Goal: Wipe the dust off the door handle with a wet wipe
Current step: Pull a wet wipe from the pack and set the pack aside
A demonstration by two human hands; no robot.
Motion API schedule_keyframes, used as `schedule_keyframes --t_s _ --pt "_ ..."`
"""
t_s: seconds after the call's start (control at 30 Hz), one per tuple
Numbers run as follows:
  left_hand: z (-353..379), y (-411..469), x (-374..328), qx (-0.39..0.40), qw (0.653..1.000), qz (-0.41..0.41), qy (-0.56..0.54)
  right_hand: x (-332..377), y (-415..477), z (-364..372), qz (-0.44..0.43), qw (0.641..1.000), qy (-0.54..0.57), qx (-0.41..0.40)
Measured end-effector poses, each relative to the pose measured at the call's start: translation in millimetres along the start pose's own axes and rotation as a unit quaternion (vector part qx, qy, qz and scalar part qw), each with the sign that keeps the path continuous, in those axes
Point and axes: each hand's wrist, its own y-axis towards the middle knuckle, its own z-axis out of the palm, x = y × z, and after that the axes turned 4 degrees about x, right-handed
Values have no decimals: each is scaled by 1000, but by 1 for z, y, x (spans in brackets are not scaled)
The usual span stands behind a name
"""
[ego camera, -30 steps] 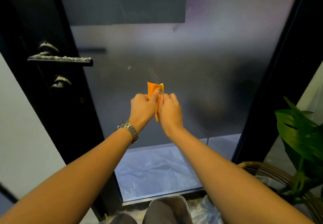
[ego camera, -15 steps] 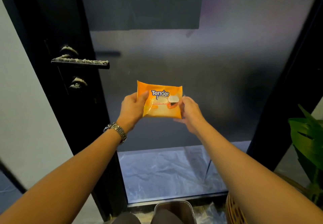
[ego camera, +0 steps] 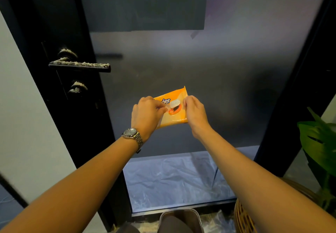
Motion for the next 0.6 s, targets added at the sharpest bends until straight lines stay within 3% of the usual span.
schedule_keyframes --t_s 0.6 --pt "7 17 -3 80 996 35 30 0 7 -6 17 1000 15 -7"
